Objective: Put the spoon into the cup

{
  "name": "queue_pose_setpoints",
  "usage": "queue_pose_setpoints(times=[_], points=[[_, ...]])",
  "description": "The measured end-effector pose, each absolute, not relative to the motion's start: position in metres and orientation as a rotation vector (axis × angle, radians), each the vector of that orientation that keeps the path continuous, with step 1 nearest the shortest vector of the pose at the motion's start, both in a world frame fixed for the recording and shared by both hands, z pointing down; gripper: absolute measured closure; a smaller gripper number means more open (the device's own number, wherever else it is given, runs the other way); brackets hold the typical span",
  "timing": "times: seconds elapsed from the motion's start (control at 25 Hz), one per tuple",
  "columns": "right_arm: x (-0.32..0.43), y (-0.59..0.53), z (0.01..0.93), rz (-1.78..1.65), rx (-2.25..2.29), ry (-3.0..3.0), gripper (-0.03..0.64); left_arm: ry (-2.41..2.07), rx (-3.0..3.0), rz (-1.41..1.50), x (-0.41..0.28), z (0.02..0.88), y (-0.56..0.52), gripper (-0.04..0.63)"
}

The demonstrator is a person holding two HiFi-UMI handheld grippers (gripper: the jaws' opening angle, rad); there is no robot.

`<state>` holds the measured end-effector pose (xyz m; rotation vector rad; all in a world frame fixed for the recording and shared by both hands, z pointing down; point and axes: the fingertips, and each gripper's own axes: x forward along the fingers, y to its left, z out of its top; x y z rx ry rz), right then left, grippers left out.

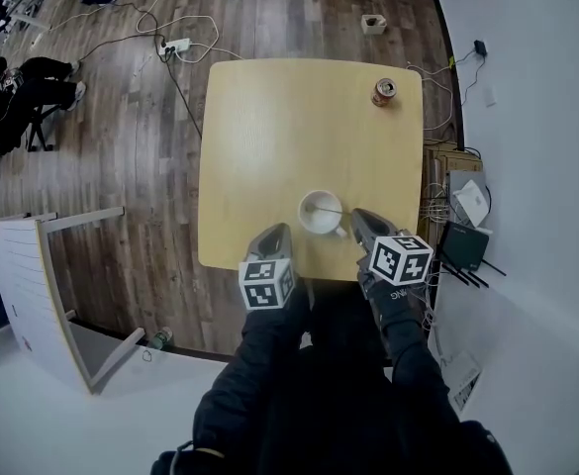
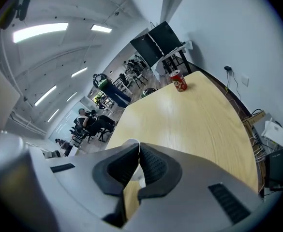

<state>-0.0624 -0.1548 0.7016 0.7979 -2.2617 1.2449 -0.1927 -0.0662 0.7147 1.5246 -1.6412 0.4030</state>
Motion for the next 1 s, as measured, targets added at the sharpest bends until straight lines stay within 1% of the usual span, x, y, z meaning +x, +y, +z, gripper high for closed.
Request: queue_pose_setpoints(times=[0.4, 0.44, 0.48, 0.52, 0.72, 0.96, 1.0], points=[[-0.068, -0.154, 0.703, 1.242, 0.787, -2.252, 0.591, -1.632, 1.553, 0.407, -0.193, 0.71, -0.069, 0.56], [-0.067, -0.154, 0.703, 1.249, 0.789, -2.252, 0.573, -1.635, 1.558, 0.405, -0.193, 0.708, -0.07, 0.56], [-0.066, -0.155, 0.703, 1.257, 0.792, -2.251, 0.504, -1.638, 1.564, 0.401, -0.194, 0.706, -0.07, 0.56], [-0.065, -0.155, 0.702, 1.265, 0.796, -2.25, 0.463, -1.641, 1.569, 0.398, -0.194, 0.704, -0.069, 0.56], [-0.053, -0.159, 0.683, 1.254, 0.874, -2.288, 0.426, -1.649, 1.602, 0.368, -0.197, 0.686, -0.065, 0.56], [-0.039, -0.155, 0.621, 1.055, 1.018, -2.372, 0.428, -1.669, 1.722, 0.35, -0.195, 0.631, -0.064, 0.56], [-0.041, -0.154, 0.605, 1.011, 1.039, -2.4, 0.439, -1.672, 1.75, 0.349, -0.195, 0.619, -0.064, 0.56]])
